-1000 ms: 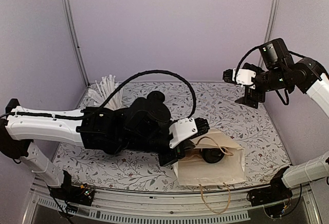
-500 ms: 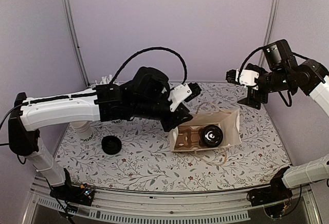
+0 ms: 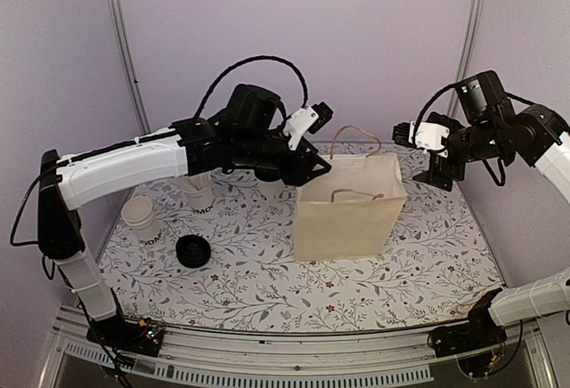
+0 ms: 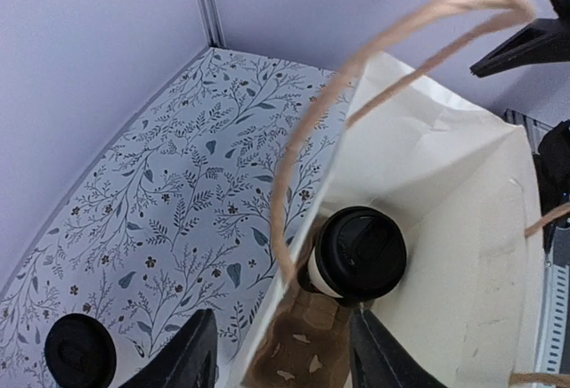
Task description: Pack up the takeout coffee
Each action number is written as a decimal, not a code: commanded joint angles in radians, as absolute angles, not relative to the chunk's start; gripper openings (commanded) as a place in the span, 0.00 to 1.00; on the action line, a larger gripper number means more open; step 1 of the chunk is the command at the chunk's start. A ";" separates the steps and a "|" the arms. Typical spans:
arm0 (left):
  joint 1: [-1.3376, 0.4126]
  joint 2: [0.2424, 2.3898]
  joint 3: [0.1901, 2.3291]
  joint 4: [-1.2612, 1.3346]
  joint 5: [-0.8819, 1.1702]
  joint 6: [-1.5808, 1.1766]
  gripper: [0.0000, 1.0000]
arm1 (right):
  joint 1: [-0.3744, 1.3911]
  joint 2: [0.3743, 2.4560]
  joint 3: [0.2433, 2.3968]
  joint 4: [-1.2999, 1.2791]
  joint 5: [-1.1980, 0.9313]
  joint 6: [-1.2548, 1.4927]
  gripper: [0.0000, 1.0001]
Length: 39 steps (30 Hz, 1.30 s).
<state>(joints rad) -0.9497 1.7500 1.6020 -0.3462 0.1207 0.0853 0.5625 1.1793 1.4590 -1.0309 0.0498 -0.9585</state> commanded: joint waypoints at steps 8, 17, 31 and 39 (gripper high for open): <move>-0.819 1.670 1.676 -0.423 0.136 0.020 0.69 | 0.494 1.183 1.446 -0.992 -0.045 -0.948 0.93; -0.624 1.925 2.029 -0.827 0.107 -0.068 0.80 | 0.393 1.202 1.385 -0.906 -0.169 -0.910 0.93; -0.567 2.237 2.234 -0.913 0.082 -0.104 0.99 | 0.352 1.194 1.288 -0.873 -0.225 -0.862 0.94; -0.580 2.289 2.226 -0.918 0.033 -0.095 1.00 | 0.350 1.214 1.278 -0.869 -0.239 -0.864 0.94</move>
<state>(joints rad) -0.5735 2.2662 2.2021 -0.9043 0.0597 -0.1020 0.3573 1.2022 1.2823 -0.8890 -0.2134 -0.8757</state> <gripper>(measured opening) 0.996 0.941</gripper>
